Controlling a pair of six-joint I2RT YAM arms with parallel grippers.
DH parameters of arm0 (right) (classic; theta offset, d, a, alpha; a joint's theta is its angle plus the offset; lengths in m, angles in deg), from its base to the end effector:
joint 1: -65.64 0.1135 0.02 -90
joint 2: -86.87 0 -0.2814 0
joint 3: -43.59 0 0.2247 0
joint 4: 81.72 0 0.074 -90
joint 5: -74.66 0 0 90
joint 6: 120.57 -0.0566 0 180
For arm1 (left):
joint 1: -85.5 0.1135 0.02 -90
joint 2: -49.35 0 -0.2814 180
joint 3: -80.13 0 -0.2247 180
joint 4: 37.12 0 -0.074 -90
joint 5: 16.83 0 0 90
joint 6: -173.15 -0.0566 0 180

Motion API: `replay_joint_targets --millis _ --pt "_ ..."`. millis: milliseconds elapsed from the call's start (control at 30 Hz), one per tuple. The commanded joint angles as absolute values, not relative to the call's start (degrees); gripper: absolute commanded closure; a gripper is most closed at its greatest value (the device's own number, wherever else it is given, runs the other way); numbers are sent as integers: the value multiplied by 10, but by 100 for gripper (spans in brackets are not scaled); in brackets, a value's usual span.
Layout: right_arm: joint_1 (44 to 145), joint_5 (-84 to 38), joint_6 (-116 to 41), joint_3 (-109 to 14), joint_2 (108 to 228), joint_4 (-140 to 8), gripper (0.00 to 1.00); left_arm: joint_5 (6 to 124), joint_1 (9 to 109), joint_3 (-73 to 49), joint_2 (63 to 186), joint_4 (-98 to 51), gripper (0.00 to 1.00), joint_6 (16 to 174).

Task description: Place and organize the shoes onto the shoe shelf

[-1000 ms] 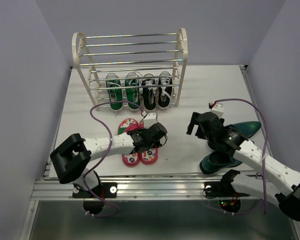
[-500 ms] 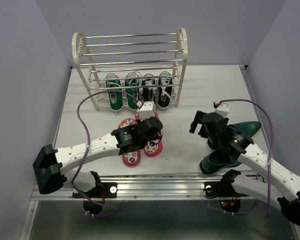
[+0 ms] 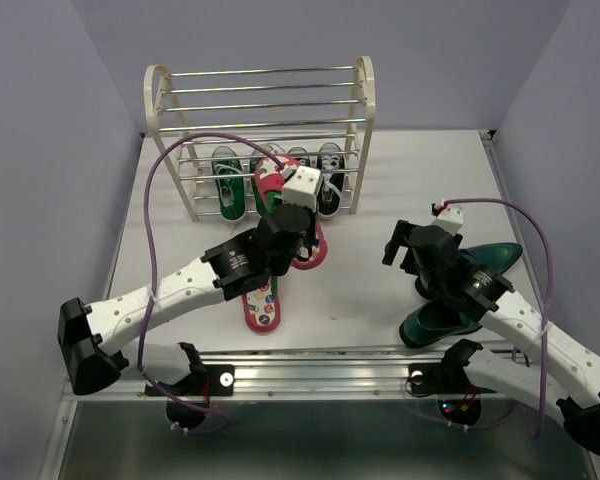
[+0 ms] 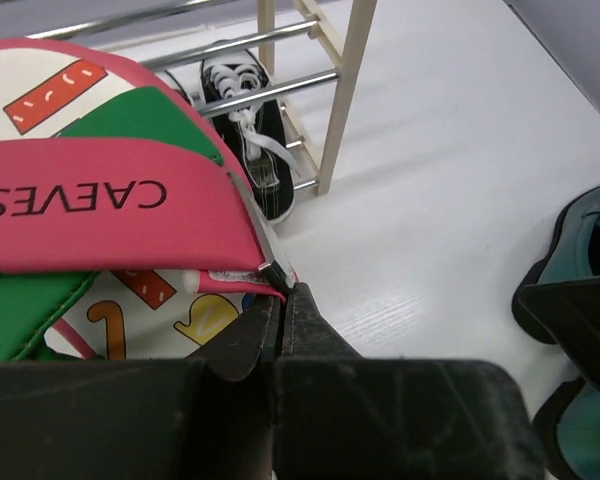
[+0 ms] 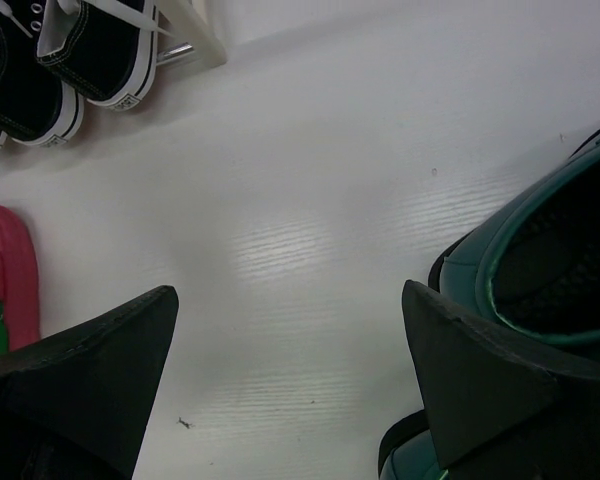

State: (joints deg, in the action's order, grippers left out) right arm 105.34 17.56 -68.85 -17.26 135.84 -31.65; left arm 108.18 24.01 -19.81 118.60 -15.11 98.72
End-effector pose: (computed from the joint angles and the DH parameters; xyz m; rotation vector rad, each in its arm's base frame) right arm 0.1356 0.0726 0.2969 0.2750 2.1028 0.1597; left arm 0.1522 -0.2122 0.3954 0.2570 1.7327 -0.4493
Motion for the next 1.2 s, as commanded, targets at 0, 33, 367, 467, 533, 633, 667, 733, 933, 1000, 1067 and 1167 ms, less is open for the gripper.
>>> replay_joint_targets --millis 0,33,367,467,533,633,667,733,933,1000,1067,1167 --pt "1049 201 -670 -207 1344 -313 0 1028 282 -132 1204 -242 100 863" --pt "1049 201 -668 -209 1343 -313 0 1007 292 -127 1210 -243 100 856" --pt "1049 221 -640 -228 1335 -313 0 859 367 -41 1298 -266 100 742" --pt "1049 228 -633 -235 1336 -313 0 845 373 -15 1325 -269 100 700" --pt "1049 232 -628 -238 1336 -313 0 848 379 9 1349 -270 100 694" --pt "1049 239 -623 -243 1337 -313 0 847 397 43 1380 -266 100 693" --pt "1049 242 -619 -245 1337 -312 0 853 401 65 1404 -266 100 690" --pt "1049 246 -614 -249 1339 -313 0 856 408 84 1426 -269 100 681" --pt "1049 260 -606 -253 1339 -313 0 901 409 148 1495 -301 100 669" --pt "1049 263 -605 -252 1339 -312 0 905 411 157 1513 -310 100 652" --pt "1049 266 -603 -253 1339 -313 0 903 413 169 1529 -319 100 643" --pt "1049 269 -601 -255 1339 -313 0 892 416 173 1538 -327 100 626"
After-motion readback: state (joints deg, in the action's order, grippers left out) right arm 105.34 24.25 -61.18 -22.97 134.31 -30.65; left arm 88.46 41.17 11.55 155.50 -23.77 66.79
